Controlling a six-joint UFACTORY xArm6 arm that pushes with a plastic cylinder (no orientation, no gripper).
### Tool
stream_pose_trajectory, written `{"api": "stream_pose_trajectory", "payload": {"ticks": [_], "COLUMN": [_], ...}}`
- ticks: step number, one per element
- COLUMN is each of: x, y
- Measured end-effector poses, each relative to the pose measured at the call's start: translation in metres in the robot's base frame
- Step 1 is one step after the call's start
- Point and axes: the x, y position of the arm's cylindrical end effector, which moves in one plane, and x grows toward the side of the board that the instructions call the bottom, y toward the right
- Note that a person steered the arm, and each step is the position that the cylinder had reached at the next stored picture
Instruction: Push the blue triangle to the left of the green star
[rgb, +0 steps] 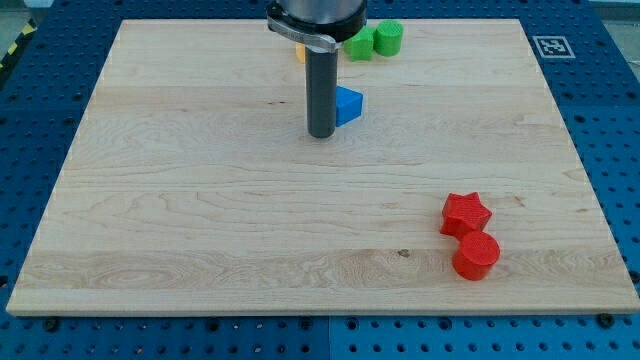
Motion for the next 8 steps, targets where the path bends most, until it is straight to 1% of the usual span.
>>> {"api": "stream_pose_trajectory", "payload": {"ticks": [2, 3, 4, 5, 7, 8], "x": [0.0, -0.001, -0.005, -0.03, -0.06, -0.084], "y": [0.029, 0.035, 0.025, 0.024, 0.038, 0.04]}}
